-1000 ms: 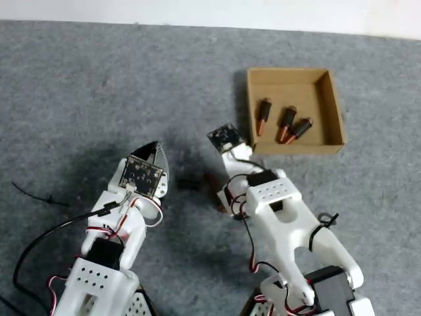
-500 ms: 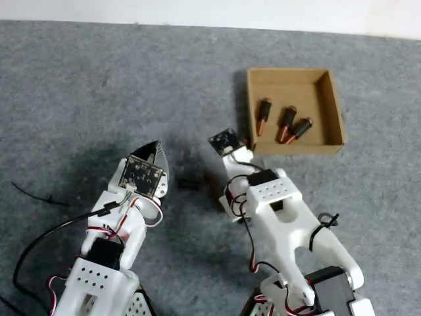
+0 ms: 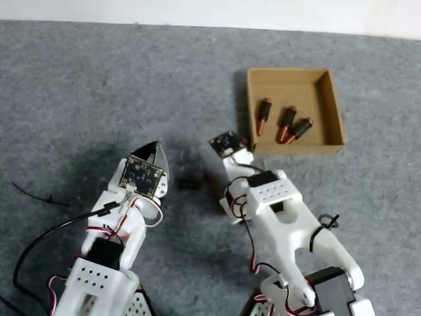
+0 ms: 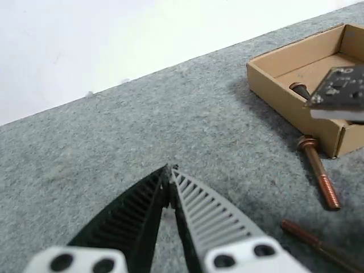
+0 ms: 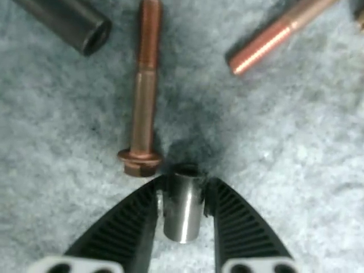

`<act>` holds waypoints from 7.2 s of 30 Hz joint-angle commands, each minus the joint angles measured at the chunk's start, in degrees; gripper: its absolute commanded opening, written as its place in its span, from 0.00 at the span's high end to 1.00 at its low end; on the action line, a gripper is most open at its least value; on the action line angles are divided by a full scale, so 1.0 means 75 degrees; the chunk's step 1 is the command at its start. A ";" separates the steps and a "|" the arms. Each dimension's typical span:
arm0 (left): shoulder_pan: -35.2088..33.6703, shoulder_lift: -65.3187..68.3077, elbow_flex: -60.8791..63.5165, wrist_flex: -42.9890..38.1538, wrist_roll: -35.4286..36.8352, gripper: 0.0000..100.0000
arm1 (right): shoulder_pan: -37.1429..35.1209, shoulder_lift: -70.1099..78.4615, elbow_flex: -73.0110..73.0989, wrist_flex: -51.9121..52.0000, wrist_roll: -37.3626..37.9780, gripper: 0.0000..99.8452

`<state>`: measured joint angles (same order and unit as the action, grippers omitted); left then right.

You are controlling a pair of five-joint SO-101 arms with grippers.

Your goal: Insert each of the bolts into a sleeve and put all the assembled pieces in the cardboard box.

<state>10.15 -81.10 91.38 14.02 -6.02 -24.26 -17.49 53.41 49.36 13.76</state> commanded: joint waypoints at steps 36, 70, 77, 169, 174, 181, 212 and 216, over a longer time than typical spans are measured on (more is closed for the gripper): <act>-0.0041 -0.0018 -0.0568 -0.0129 0.0246 0.99 | 0.1119 -0.4273 0.2409 -0.1565 0.0527 1.00; 0.2069 0.8645 -0.6863 0.4407 0.3130 0.77 | 0.1342 -0.8410 0.4308 -0.1717 0.0563 1.00; 0.2127 0.9219 -0.6933 0.4384 0.4525 0.77 | 0.1389 -0.8399 0.4460 -0.1905 0.0563 1.00; 0.2467 1.1259 -0.9301 0.6916 0.4278 0.79 | 0.1424 -0.8422 0.4648 -0.2174 0.0586 1.00; 0.2503 1.2314 -1.0051 0.7010 0.4290 0.82 | 0.1424 -0.8422 0.4648 -0.2174 0.0586 1.00; 0.2467 1.3322 -1.1001 0.7596 0.4818 0.82 | 0.1424 -0.8434 0.4636 -0.2174 0.0586 1.00; 0.1061 1.3767 -1.3158 0.9717 -0.0844 1.00 | 0.1424 -0.8434 0.4636 -0.2174 0.0586 1.00; 0.0264 1.3767 -1.3568 1.0526 -0.3305 1.00 | 0.1424 -0.8434 0.4636 -0.2174 0.0586 1.00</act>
<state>19.65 23.34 -5.76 88.31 -17.80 -14.24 -79.65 89.01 34.42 17.36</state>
